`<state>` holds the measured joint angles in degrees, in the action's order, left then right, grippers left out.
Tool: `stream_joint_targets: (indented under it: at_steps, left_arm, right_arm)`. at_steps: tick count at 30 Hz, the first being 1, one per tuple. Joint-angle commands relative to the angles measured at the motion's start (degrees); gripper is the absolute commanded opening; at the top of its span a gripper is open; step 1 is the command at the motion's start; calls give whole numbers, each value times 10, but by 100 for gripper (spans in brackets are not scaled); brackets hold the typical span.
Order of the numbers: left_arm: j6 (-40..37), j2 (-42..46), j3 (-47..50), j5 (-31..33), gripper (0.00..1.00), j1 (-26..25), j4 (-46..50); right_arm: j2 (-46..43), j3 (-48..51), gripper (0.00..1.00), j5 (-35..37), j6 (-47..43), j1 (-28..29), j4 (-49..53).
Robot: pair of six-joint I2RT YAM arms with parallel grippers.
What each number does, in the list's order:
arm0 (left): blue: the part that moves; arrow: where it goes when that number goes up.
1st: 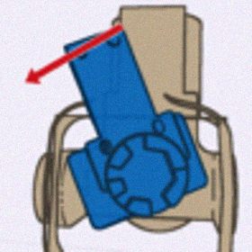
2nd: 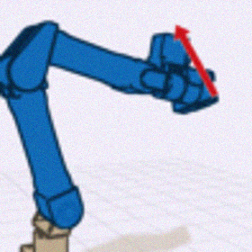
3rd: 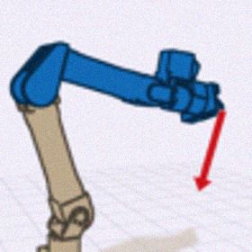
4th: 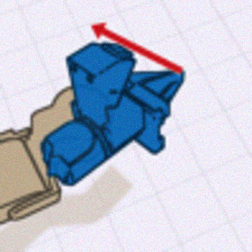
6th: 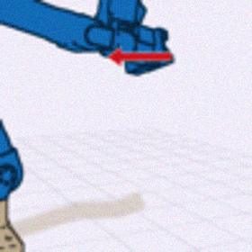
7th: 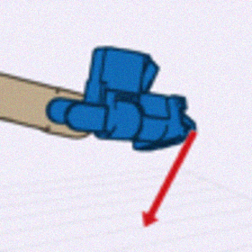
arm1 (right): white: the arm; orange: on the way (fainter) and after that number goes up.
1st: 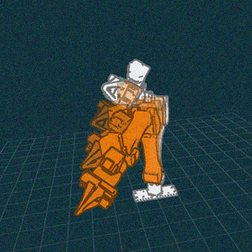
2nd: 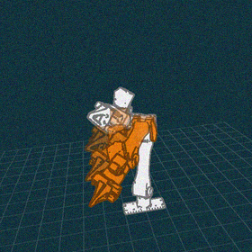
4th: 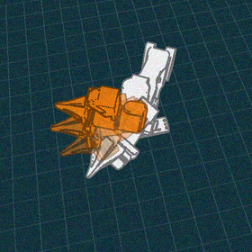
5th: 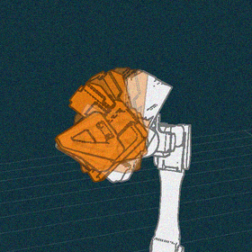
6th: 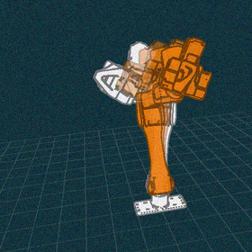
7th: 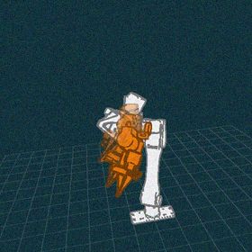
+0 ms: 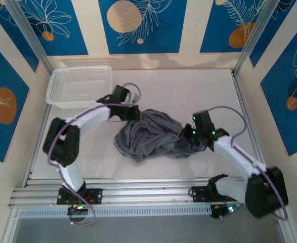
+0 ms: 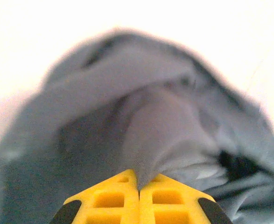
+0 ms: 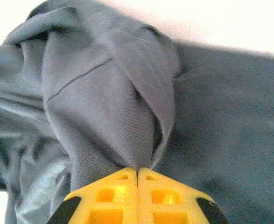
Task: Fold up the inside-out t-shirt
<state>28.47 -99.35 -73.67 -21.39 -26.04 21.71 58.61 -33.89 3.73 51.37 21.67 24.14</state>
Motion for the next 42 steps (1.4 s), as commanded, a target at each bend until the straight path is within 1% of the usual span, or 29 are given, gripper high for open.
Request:
stream_joint_targets:
  at_steps: [1, 3, 4, 5, 6, 8, 9, 11, 13, 14, 15, 17, 19, 20, 22, 25, 26, 27, 28, 29, 30, 31, 32, 34, 35, 36, 39, 40, 42]
  left_arm:
    - [12, 68, -12, -6, 0, 31, -10]
    - [3, 80, -15, 9, 0, 37, 8]
    - [-1, 83, -12, 10, 0, 38, 8]
    - [-2, 85, -8, -7, 0, 38, -1]
    - [-3, 85, -2, -32, 0, 37, -12]
    - [0, 82, 0, -73, 0, 33, -26]
    - [-5, 81, -2, -92, 0, 28, -28]
    - [-15, 82, -11, -101, 0, 17, -16]
    - [-22, 88, -18, -92, 0, 5, -4]
    - [-21, 92, -21, -87, 0, 2, -1]
    - [-18, 95, -23, -82, 0, 1, 2]
    - [-9, 99, -32, -70, 0, 0, 15]
    - [0, 97, -46, -56, 0, 0, 38]
    - [5, 96, -54, -54, 0, 0, 46]
    - [20, 99, -62, -61, 0, 0, 49]
    - [47, 103, -67, -82, 0, 1, 38]
    - [51, 102, -72, -89, 0, 1, 40]
    - [51, 103, -77, -92, 0, 1, 46]
    - [48, 103, -82, -91, 0, 2, 56]
    - [39, 104, -90, -78, 0, 3, 72]
    - [27, 105, -96, -59, 0, 5, 89]
    - [18, 107, -100, -41, 0, 9, 102]
    - [9, 106, -101, -22, 0, 15, 107]
    - [-13, 95, -104, 15, 0, 32, 111]
    - [-28, 81, -111, 42, 0, 41, 123]
    - [-43, 65, -118, 55, 0, 48, 130]
    - [-67, 26, -126, 64, 0, 62, 126]
    - [-69, 16, -126, 69, 0, 63, 121]
    - [-70, -11, -131, 82, 0, 63, 117]
  right_arm:
    - [-114, 80, 0, 93, 143, 47, 112]
    - [-191, 130, 0, 95, 203, 66, 134]
    - [-215, 146, 2, 85, 203, 70, 124]
    - [-234, 150, 16, 72, 179, 68, 110]
    - [-240, 133, 29, 71, 144, 66, 112]
    - [-220, 68, 45, 98, 75, 66, 137]
    - [-200, 34, 48, 103, 29, 66, 137]
    - [-130, -47, 51, 86, -67, 78, 106]
    - [-45, -110, 53, 55, -153, 115, 41]
    - [4, -144, 60, 54, -193, 141, 16]
    - [51, -175, 62, 52, -228, 163, -5]
    - [135, -218, 63, 39, -280, 190, -52]
    - [206, -256, 64, 11, -302, 203, -84]
    - [236, -272, 64, 15, -308, 211, -101]
    - [282, -281, 66, 55, -331, 224, -145]
    - [343, -261, 67, 162, -402, 242, -233]
    - [362, -258, 66, 201, -416, 242, -253]
    - [376, -258, 62, 227, -430, 242, -269]
    - [383, -258, 55, 249, -439, 242, -277]
    - [384, -261, 42, 266, -447, 243, -275]
    - [377, -264, 25, 265, -454, 246, -268]
    - [365, -260, 11, 250, -460, 248, -264]
    - [348, -254, 2, 218, -466, 249, -252]
    - [309, -249, 0, 144, -460, 248, -209]
    - [285, -244, 0, 91, -453, 243, -184]
    - [261, -239, 0, 37, -444, 236, -162]
    - [205, -230, 0, -118, -409, 204, -108]
    - [191, -228, 0, -158, -395, 193, -100]
    - [162, -213, 0, -236, -354, 167, -119]
